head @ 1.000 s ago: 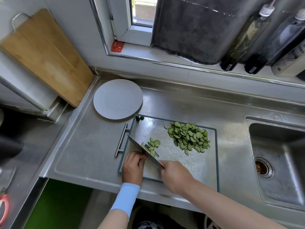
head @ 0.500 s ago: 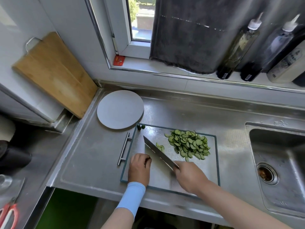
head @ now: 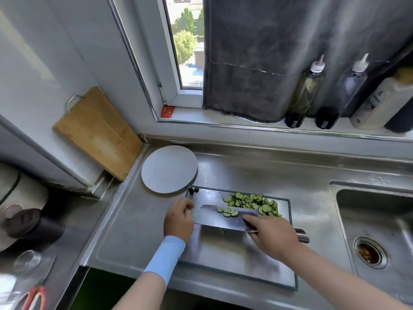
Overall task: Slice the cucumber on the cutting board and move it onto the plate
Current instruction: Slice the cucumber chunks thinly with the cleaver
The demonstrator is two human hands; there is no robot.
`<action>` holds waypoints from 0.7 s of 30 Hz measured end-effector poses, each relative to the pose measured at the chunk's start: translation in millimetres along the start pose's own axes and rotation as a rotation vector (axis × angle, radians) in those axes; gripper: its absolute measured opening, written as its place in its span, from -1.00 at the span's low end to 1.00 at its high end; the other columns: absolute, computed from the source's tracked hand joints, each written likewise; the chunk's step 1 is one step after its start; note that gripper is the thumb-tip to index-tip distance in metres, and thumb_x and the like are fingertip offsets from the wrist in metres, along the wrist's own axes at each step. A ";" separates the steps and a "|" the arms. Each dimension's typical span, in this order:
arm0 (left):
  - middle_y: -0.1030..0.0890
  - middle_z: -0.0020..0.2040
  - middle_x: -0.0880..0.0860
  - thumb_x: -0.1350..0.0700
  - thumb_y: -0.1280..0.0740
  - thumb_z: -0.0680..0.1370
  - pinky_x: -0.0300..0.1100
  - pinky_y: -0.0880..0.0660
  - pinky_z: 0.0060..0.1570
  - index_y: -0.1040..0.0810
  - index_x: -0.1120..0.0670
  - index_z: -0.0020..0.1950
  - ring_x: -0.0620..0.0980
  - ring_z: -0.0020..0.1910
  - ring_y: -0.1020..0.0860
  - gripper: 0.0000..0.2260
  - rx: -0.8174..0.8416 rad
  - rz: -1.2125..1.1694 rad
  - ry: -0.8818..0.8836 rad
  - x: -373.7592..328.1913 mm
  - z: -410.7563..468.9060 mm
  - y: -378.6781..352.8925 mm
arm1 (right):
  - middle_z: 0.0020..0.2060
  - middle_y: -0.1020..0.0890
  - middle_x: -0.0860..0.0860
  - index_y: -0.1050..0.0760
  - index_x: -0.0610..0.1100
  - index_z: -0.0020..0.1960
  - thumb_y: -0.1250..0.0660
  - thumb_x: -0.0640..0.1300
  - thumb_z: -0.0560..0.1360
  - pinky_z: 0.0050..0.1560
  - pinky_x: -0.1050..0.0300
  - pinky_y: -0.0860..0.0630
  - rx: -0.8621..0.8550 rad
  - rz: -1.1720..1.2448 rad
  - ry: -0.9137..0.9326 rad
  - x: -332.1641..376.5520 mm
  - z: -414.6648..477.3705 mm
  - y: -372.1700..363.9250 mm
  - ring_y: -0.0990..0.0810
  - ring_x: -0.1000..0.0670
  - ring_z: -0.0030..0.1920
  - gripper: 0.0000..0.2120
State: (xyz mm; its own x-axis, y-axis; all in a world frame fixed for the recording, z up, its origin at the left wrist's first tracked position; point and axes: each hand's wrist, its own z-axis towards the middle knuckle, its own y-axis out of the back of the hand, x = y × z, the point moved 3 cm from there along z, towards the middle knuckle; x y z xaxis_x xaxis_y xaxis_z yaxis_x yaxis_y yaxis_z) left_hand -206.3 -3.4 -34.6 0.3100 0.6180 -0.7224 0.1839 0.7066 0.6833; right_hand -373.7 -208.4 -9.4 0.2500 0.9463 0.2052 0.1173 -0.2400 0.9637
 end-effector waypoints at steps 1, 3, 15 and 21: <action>-0.51 -0.16 -0.09 0.35 -0.19 0.45 -0.28 -0.43 -0.15 -0.52 0.00 -0.17 -0.10 -0.15 -0.49 -0.75 0.125 0.016 -0.075 -7.7 -5.1 -4.0 | -0.20 -0.63 0.08 -0.43 0.10 0.04 -0.23 0.03 0.47 -0.33 0.07 -0.42 0.003 0.004 0.011 1.4 2.5 1.2 -0.49 -0.04 -0.28 -0.85; -0.49 -0.11 -0.13 0.26 -0.15 0.44 -0.23 -0.48 -0.05 -0.51 -0.06 -0.13 -0.14 -0.08 -0.48 -0.75 0.351 0.049 -0.181 -17.0 -14.9 -19.3 | -0.23 -0.60 0.06 -0.45 0.07 0.00 -0.23 0.00 0.45 -0.37 0.08 -0.29 0.022 -0.028 0.029 4.6 5.8 2.5 -0.45 -0.04 -0.29 -0.86; -0.46 0.22 -0.08 0.27 -0.15 0.48 -0.12 -0.35 0.32 -0.50 -0.07 0.27 -0.08 0.22 -0.41 -0.57 0.679 0.117 -0.151 -12.5 13.5 -35.4 | -0.31 -0.48 0.09 -0.44 0.01 -0.11 -0.22 -0.08 0.48 -0.37 0.13 -0.28 0.102 -0.114 0.080 40.6 26.3 9.6 -0.47 -0.04 -0.28 -0.96; -0.40 0.30 -0.12 0.21 -0.09 0.47 -0.18 -0.31 0.29 -0.47 -0.14 0.33 -0.09 0.27 -0.35 -0.51 0.910 0.219 -0.303 -10.5 23.5 -40.6 | -0.19 -0.60 0.04 -0.52 0.09 0.05 -0.21 -0.01 0.50 -0.33 0.10 -0.24 0.151 -0.134 0.006 66.6 39.1 23.2 -0.53 -0.10 -0.19 -0.82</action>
State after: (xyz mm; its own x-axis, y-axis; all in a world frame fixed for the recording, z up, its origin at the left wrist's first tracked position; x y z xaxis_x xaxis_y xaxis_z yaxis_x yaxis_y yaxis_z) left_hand -195.0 -46.6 -52.3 0.6260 0.4992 -0.5990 0.7022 -0.0268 0.7115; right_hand -316.7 -159.4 19.9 0.2169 0.9730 0.0785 0.2918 -0.1414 0.9460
